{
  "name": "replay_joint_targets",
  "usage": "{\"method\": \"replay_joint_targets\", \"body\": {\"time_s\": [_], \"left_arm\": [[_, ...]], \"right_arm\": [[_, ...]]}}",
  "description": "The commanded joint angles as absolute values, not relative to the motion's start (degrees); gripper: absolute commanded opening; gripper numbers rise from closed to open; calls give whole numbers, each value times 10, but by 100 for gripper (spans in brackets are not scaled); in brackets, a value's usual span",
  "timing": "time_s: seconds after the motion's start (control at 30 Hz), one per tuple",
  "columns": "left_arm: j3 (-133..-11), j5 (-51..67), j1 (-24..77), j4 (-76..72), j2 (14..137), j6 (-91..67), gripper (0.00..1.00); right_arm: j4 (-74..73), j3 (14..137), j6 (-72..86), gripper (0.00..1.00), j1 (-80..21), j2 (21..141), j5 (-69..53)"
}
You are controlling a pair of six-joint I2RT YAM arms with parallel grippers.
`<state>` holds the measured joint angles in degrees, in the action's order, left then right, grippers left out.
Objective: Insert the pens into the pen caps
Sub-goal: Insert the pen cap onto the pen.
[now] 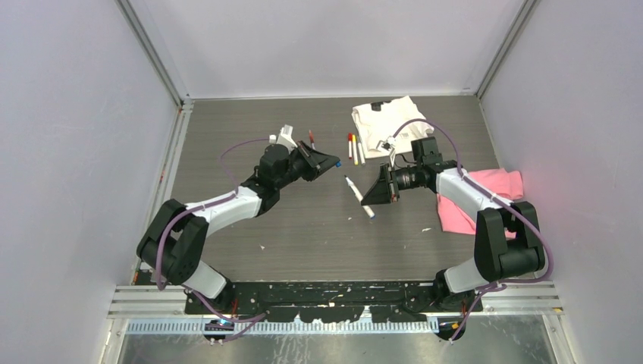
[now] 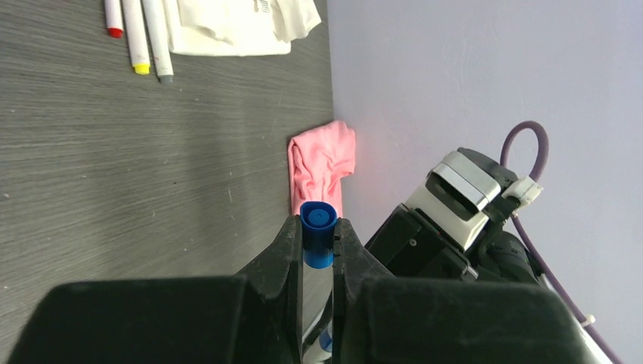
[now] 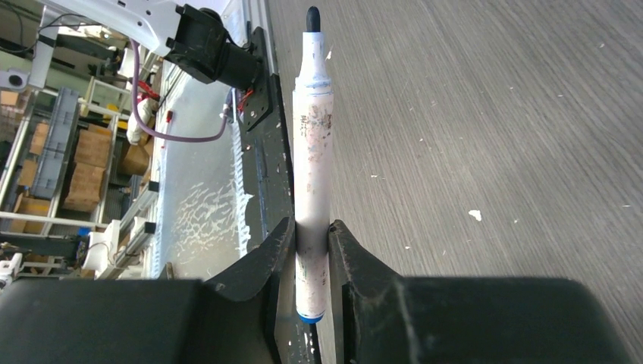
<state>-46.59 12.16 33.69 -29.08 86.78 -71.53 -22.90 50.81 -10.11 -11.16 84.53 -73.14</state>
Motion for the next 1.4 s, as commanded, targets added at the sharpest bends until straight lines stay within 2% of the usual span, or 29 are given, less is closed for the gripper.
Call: {"method": "replay_joint_targets", "body": {"time_s": [0.0,1.37], "left_arm": [[-467,157,340,-350,868,-708,1],[-446,194,362,-382,890,-720,1]], "right_arm": [[-231,532,-105,1,-115,848,-717],[-175,528,-39,1,-117,849,-673]]}}
